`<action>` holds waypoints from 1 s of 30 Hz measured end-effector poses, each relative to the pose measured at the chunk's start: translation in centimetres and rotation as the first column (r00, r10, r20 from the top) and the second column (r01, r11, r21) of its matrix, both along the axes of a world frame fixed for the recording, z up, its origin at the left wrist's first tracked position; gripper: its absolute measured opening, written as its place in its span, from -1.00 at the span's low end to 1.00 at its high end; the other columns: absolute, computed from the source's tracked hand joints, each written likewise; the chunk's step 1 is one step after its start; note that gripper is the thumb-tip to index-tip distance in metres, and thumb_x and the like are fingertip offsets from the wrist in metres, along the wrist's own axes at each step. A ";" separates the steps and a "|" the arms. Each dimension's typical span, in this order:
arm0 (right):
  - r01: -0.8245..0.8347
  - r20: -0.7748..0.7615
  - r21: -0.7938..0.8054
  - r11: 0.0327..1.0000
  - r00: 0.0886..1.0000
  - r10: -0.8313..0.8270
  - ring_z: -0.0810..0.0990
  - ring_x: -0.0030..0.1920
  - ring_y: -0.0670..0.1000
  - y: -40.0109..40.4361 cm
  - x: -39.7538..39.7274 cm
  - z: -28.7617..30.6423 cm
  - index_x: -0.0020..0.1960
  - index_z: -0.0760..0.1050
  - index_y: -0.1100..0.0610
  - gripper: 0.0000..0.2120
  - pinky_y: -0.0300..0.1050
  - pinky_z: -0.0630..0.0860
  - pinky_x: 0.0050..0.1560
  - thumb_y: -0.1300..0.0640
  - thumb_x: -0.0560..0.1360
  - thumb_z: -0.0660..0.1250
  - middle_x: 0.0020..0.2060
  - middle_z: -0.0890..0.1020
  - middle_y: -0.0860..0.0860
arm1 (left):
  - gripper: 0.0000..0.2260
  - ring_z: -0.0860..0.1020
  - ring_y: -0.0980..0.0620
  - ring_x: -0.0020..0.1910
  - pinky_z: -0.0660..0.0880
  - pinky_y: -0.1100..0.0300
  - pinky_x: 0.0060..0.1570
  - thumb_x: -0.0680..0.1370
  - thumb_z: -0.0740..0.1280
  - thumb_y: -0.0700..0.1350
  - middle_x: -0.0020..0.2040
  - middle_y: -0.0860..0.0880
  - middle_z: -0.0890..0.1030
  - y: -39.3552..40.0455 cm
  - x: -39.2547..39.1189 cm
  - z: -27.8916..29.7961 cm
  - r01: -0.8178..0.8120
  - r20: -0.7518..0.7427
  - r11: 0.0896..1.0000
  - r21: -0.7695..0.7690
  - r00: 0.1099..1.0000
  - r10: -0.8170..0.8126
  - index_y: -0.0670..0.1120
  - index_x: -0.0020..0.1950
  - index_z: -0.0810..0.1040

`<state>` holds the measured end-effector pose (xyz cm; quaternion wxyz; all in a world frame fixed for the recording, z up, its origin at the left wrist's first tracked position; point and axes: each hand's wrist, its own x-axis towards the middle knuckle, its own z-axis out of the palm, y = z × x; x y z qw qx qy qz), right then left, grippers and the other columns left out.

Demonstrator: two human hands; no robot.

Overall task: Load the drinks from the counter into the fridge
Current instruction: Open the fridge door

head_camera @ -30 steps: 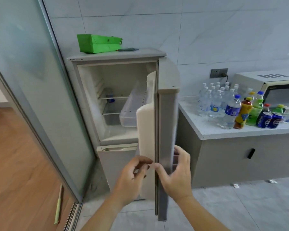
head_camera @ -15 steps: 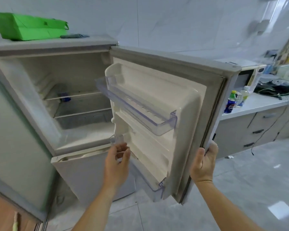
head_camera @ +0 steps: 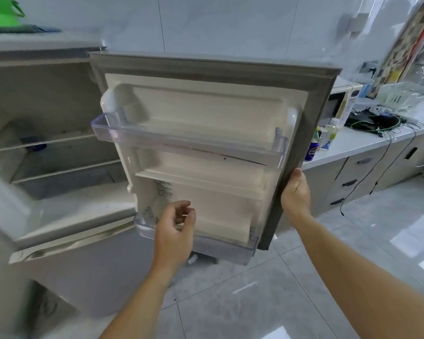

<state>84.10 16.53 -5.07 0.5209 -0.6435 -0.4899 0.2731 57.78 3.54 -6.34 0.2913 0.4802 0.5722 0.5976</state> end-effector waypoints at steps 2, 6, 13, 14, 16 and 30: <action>-0.039 0.008 -0.004 0.999 0.999 0.039 0.41 0.10 -0.01 2.6 0.9 0.1 0.35 0.40 0.06 -0.48 -0.05 0.32 0.15 -0.21 0.67 -0.12 0.06 0.48 -0.06 | -0.82 0.59 0.13 -0.03 0.58 0.16 0.00 0.59 0.37 -0.10 -0.05 0.20 0.61 1.1 1.4 -0.2 -0.025 -0.050 1.000 0.000 0.998 0.025 0.19 0.08 0.54; -0.192 0.053 0.042 0.981 0.980 0.190 0.48 0.14 0.06 6.9 2.7 0.0 0.28 0.42 0.15 -0.55 -0.07 0.34 0.11 -0.13 0.70 -0.07 0.06 0.52 0.00 | -0.78 0.59 0.15 -0.02 0.51 0.31 -0.05 0.59 0.37 -0.09 -0.03 0.22 0.61 3.1 4.7 -1.0 -0.089 -0.090 0.996 -0.019 0.992 0.087 0.26 0.06 0.53; -0.450 0.115 0.065 0.890 0.890 0.442 0.42 -0.26 -0.21 14.4 5.5 0.3 -0.14 0.31 0.02 -0.72 -0.24 0.28 -0.25 -0.05 0.70 0.03 -0.26 0.41 -0.11 | -0.83 0.58 0.20 -0.07 0.50 0.41 -0.13 0.58 0.37 -0.12 -0.07 0.15 0.62 8.1 14.3 -1.8 -0.226 -0.092 0.969 -0.101 0.972 0.217 0.19 0.03 0.53; -0.470 0.118 0.052 0.881 0.879 0.462 0.42 -0.28 -0.26 15.4 5.7 0.4 -0.17 0.30 -0.03 -0.72 -0.28 0.26 -0.28 -0.05 0.70 0.04 -0.28 0.41 -0.13 | -0.84 0.58 0.22 -0.08 0.50 0.42 -0.14 0.58 0.36 -0.11 -0.08 0.19 0.62 8.8 15.5 -1.9 -0.231 -0.080 0.965 -0.122 0.972 0.223 0.18 0.04 0.54; -0.499 0.121 0.017 0.866 0.861 0.494 0.42 -0.31 -0.31 17.1 5.8 0.6 -0.20 0.28 -0.10 -0.71 -0.32 0.23 -0.33 -0.06 0.69 0.04 -0.31 0.40 -0.15 | -0.84 0.58 0.25 -0.06 0.50 0.44 -0.14 0.59 0.36 -0.10 -0.07 0.27 0.60 9.6 17.3 -2.1 -0.254 -0.064 0.956 -0.150 0.967 0.247 0.19 0.05 0.54; -0.574 0.098 -0.083 0.815 0.809 0.580 0.38 -0.30 -0.14 24.4 5.5 1.6 -0.10 0.36 -0.03 -0.75 -0.12 0.29 -0.21 -0.04 0.69 0.03 -0.31 0.42 -0.14 | -0.81 0.53 0.33 -0.07 0.46 0.51 -0.17 0.60 0.34 -0.14 0.01 0.11 0.60 16.7 19.3 -0.8 -0.247 -0.073 0.956 -0.155 0.968 0.238 0.17 0.10 0.52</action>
